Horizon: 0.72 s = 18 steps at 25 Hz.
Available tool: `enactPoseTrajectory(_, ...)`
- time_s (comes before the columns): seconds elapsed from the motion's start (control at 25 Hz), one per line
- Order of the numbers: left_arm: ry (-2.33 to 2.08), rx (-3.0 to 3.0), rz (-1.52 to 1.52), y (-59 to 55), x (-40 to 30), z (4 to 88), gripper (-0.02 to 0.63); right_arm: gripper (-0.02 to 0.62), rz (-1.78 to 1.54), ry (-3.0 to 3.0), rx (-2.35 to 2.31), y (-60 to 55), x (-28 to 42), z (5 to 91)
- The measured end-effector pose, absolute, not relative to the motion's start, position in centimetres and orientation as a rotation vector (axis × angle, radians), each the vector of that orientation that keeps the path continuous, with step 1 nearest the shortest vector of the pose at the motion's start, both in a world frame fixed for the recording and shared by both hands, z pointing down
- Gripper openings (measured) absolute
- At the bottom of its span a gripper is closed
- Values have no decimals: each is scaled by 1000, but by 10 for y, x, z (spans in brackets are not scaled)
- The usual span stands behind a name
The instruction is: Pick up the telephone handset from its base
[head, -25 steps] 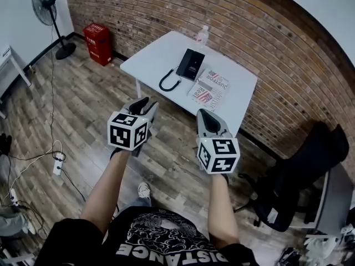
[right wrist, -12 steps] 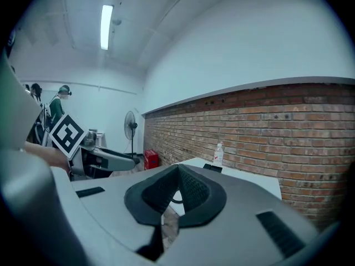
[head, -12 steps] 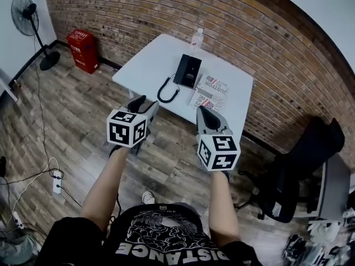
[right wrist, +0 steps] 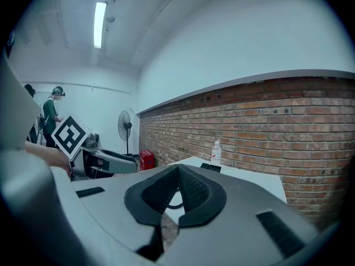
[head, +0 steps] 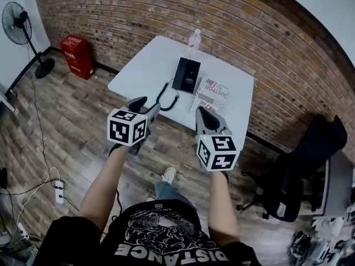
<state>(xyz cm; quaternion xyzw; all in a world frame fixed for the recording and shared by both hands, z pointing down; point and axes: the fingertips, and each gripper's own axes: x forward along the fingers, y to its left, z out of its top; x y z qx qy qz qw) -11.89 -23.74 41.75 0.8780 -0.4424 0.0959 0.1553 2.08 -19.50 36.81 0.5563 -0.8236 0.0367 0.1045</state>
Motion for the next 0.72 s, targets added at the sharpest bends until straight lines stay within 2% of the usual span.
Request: enactPoseTrajectory(0.72,-1077,2524,381,-419,-65,463,189,2,180,-2421,1622,-373,50,396)
